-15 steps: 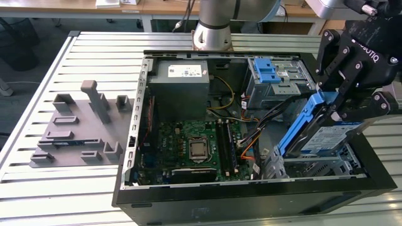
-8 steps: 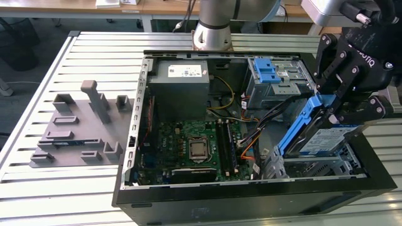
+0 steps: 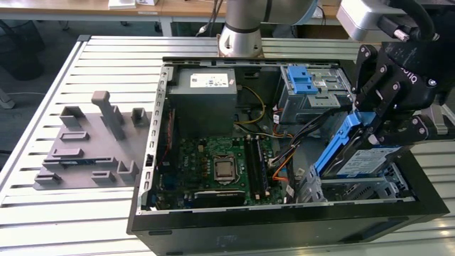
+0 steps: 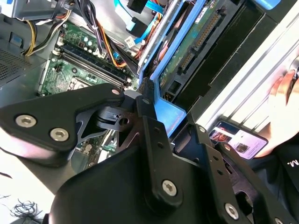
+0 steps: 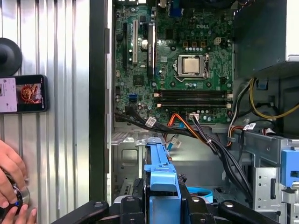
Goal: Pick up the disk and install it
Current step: 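Insert the disk into the insertion slot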
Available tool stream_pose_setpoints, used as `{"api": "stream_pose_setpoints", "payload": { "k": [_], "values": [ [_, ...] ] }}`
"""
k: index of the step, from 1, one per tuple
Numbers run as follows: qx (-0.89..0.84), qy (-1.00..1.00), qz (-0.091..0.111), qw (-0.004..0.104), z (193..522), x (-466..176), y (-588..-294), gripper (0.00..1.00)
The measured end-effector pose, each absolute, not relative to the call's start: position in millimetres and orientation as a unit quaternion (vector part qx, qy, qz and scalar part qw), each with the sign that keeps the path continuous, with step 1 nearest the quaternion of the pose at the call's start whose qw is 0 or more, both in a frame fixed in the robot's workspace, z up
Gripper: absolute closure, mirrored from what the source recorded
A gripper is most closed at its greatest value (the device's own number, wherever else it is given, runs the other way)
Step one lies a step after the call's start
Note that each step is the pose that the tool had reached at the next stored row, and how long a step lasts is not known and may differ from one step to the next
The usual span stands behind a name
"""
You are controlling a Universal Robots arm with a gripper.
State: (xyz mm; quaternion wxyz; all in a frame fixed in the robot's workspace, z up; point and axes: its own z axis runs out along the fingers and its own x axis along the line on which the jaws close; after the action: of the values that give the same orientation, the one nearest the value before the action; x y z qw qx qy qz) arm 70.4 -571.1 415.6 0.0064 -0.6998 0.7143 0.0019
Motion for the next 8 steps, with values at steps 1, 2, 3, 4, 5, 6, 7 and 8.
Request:
{"api": "stream_pose_setpoints", "payload": {
  "k": [1, 2, 3, 4, 5, 6, 7, 8],
  "values": [
    [-0.7, 0.714, 0.002, 0.006, 414.4, 70.4, -571.1, 0.63],
    [-0.7, 0.714, 0.002, 0.006, 413.1, 70.4, -571.1, 0.63],
    [-0.7, 0.714, 0.002, 0.006, 411.6, 70.4, -571.1, 0.63],
    [-0.7, 0.714, 0.002, 0.006, 410.2, 70.4, -571.1, 0.63],
    [-0.7, 0.714, 0.002, 0.006, 408.8, 70.4, -571.2, 0.63],
    [-0.7, 0.714, 0.002, 0.006, 407.4, 70.4, -571.2, 0.63],
    [-0.7, 0.714, 0.002, 0.006, 406.0, 70.4, -571.2, 0.63],
    [-0.7, 0.714, 0.002, 0.006, 404.6, 70.4, -571.2, 0.63]
  ]
}}
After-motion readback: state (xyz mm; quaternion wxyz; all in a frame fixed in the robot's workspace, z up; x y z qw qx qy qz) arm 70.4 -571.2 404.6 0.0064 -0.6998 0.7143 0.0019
